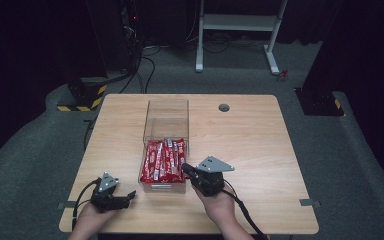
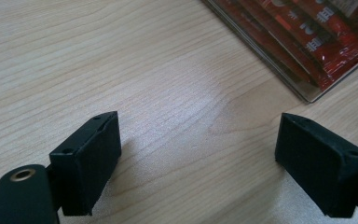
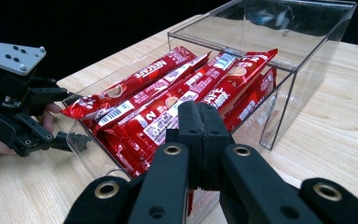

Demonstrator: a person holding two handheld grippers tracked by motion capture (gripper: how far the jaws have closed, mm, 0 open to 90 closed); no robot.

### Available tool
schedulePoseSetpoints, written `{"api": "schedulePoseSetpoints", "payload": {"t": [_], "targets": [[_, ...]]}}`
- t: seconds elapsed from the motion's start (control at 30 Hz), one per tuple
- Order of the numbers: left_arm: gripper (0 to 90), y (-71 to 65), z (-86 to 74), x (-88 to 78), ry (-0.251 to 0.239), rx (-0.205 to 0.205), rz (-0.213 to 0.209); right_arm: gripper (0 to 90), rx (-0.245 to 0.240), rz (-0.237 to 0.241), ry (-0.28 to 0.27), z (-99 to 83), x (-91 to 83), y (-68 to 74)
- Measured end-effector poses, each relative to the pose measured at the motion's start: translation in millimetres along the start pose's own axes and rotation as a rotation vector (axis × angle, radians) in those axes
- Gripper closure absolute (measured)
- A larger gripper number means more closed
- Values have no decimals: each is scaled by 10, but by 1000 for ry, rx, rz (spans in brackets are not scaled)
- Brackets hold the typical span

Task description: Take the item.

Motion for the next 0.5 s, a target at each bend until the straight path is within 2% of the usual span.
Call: {"api": "schedulePoseSetpoints", "payload": {"t": [0.5], "targets": [[149,-6,-3,-4,0,-3,-1,900,-14,-8,-33,100,-94,-30]]}}
Point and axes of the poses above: each handheld gripper's, and its own axes: x roughly forward along the jaws, z roughly out of its top, y roughly to its left, the point moved 9 cm from there along x, roughly forward along the jaws, and after that the axes turned 7 degrees about z, right-handed, at the moved point
